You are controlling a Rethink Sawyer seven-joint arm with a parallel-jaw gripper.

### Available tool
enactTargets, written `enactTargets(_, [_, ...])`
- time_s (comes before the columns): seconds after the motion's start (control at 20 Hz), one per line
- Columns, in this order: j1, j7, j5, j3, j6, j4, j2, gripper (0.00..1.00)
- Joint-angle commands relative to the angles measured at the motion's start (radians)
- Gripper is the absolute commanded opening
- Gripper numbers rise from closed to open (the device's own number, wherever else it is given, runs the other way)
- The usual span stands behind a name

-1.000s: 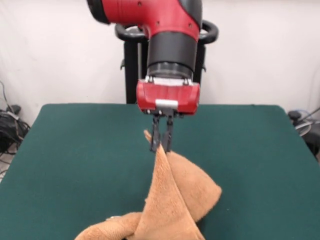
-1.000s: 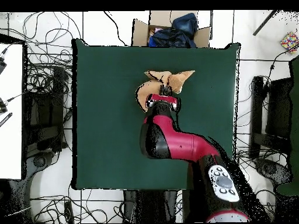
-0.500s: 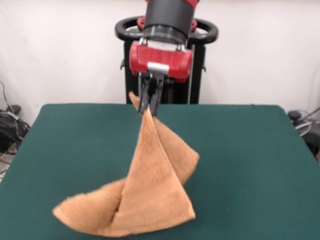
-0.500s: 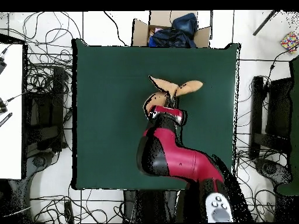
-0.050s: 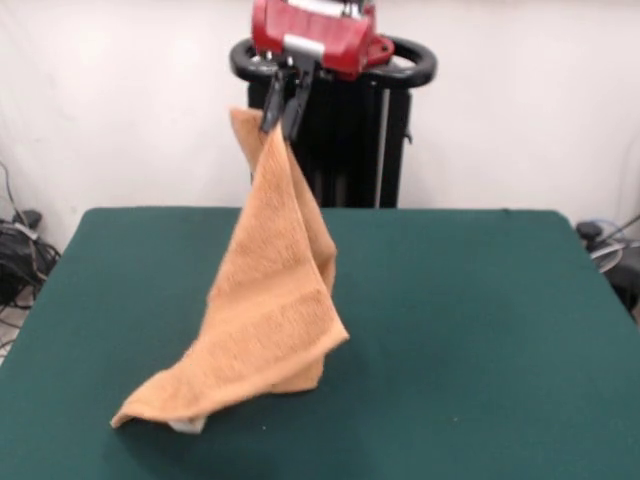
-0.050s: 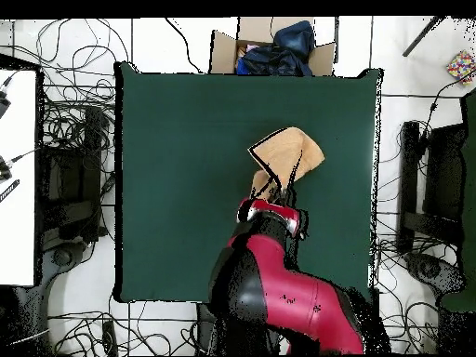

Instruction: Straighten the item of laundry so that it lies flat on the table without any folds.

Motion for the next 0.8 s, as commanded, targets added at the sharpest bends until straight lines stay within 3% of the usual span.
enactTargets(0.05, [0.013,0.093,-0.013,-0.087,0.195,0.056,-0.154,0.00])
enactTargets(0.8, [-0.097,-0.068,-0.044,-0.035,0.426,0.031,-0.356,0.00])
